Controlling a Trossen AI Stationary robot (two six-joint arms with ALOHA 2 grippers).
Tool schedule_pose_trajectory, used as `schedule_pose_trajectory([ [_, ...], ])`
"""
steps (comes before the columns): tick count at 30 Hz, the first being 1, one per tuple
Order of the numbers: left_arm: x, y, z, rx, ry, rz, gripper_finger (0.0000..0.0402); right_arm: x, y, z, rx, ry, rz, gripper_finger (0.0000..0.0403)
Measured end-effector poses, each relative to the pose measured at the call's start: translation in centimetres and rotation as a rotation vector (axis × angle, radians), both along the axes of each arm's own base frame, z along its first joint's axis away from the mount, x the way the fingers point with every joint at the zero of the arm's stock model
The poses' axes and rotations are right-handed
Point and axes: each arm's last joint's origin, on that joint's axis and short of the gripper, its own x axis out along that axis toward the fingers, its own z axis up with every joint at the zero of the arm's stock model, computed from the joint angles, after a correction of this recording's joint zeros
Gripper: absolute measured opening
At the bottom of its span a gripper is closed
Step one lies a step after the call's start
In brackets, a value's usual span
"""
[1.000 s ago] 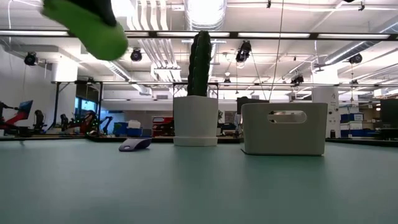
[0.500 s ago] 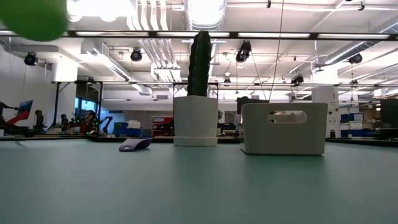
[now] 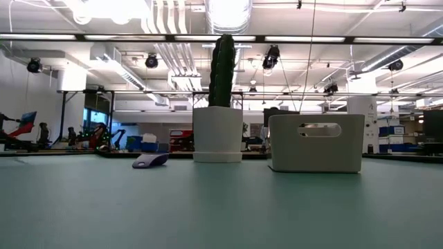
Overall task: Nest measuring cups in basket
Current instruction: Stack the green measuring cup on the top of the yellow measuring cup
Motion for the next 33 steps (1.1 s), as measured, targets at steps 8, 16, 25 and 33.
schedule_pose_trajectory([
  [8, -0.9, 0.6, -2.7, 0.056, 0.08, 0.026, 0.0, 0.0, 0.0, 0.0, -0.006, -0.003, -0.001, 0.0009],
  [16, -1.1, 0.6, -3.5, 0.066, 0.08, 0.04, 0.0, 0.0, 0.0, 0.0, -0.005, -0.002, 0.0, 0.0009],
  [25, -1.5, -0.3, -4.7, 0.023, 0.032, 0.071, 0.0, 0.0, 0.0, 0.0, -0.005, -0.002, 0.0, 0.0009],
  [33, -1.6, -0.3, -4.7, 0.02, 0.039, 0.071, 0.0018, 0.0, 0.0, 0.0, -0.005, -0.002, 0.0, 0.0009],
])
